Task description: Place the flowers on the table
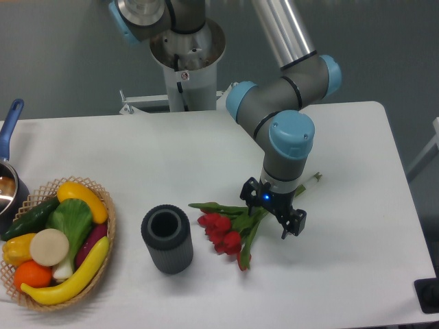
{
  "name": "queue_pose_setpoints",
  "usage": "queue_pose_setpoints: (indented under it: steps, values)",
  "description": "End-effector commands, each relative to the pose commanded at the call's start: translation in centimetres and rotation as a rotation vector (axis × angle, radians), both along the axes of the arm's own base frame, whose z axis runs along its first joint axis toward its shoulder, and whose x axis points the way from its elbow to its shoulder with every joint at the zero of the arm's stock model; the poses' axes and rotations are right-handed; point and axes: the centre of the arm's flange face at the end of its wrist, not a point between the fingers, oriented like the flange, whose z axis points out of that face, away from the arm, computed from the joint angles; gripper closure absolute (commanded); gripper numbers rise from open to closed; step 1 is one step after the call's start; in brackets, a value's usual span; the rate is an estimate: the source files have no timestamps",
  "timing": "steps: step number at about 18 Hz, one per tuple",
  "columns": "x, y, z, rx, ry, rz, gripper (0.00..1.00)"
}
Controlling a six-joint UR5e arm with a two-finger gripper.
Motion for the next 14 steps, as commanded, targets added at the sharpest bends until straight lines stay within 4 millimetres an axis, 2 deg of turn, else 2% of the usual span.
queue_pose_setpoints:
  steps: [2, 4, 7, 9, 12, 14]
  values:
    - [-1.3, 0.7, 3.9, 0.024, 0.05, 0.013, 0.0]
    - [-2.6, 0.7, 6.4, 0.012, 0.038, 0.013, 0.0]
    - [-4.5, -1.2, 10.8, -0.007, 0.016, 0.029, 0.0]
    - [-5.8, -3.2, 12.3, -0.023, 0.011, -0.023, 0.0]
    - [-6.4, -7.5, 16.2, -0.013, 0.042, -0.046, 0.0]
    - [-6.6, -9.4, 17.6, -0.028, 0.052, -0.081, 0.0]
